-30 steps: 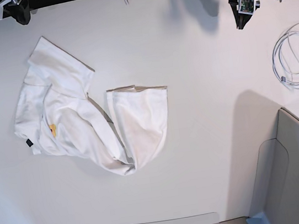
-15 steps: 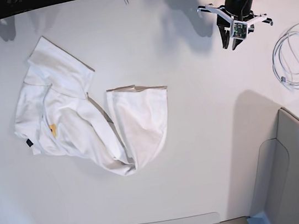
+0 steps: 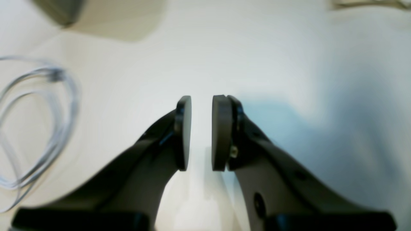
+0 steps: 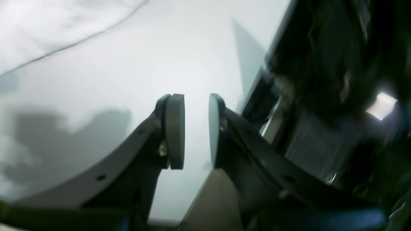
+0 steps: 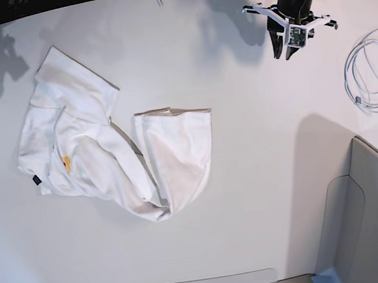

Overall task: Layout the t-shirt on the table in an organized manner, then fold the t-shirt properly
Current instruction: 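Move both grippers down toward the crumpled white t-shirt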

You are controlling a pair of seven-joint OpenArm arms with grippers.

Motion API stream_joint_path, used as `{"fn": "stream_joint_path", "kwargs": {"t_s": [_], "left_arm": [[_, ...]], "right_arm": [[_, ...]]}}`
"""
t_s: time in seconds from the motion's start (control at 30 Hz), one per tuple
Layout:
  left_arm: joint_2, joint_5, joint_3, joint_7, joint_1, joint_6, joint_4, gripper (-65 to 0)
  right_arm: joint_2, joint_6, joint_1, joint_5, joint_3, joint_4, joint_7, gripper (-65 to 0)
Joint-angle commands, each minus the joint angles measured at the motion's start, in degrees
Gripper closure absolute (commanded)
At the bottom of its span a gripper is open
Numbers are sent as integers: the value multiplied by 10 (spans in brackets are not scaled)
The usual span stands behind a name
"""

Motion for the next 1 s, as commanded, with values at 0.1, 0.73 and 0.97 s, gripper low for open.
{"fn": "stream_joint_path", "kwargs": {"t_s": [0.1,0.73,0.97], "left_arm": [[-3,1,-4,-11,4,10,9,-126],[-2,1,-4,24,-14,11,9,-126],[-2,2,-3,25,-14,12,8,-126]], "right_arm": [[25,4,5,-204,-118,-2,83,-138],[59,1,-134,-386,-195,-13,248,-138],[78,-38,-149,-339,-198,-16,249,-194]]}}
